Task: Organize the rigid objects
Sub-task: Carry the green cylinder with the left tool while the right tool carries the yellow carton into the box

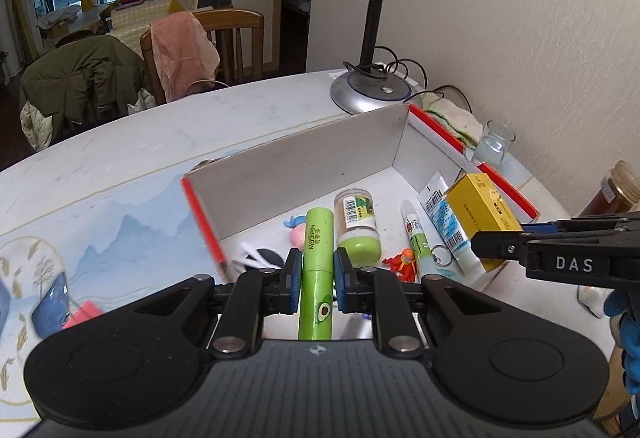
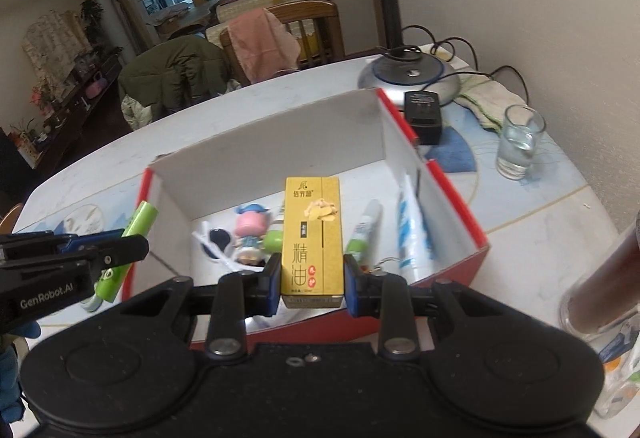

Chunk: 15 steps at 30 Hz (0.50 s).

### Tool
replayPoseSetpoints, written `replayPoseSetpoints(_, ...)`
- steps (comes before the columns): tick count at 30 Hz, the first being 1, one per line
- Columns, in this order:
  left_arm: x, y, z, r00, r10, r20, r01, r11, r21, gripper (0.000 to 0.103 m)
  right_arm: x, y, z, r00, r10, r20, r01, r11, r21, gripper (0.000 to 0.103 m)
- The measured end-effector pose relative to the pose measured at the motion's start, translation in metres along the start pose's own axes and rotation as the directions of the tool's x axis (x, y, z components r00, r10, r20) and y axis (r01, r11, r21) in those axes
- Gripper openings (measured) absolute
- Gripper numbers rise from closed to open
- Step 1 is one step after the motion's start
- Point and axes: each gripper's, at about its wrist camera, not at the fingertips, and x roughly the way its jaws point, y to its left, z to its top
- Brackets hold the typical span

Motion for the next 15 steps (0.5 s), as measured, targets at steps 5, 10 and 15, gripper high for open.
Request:
replayPoseSetpoints(5, 0.023, -0.013, 0.01, 1.0, 0.016, -0.02, -0.016, 0.999, 0.031, 0.016, 0.01, -0.012, 0.008, 1.0, -0.002, -0.005, 0.002, 1.0, 0.0, 0.029)
replayPoseSetpoints(10, 0.047, -0.021, 0.018, 0.999, 0.034, -0.042, -0.031, 0.998, 0.048, 0.016, 0.03, -0.021, 0.019, 0.999, 0.01, -0.034, -0.009, 1.0, 0.004, 0.029)
replayPoseSetpoints(15, 0.072, -0.022, 0.027, 0.996, 0.039, -0.086, -0.036, 0.999, 0.035, 0.016, 0.056, -0.029, 0.027, 0.997, 0.005, -0.073, -0.004, 1.0, 0.011, 0.029)
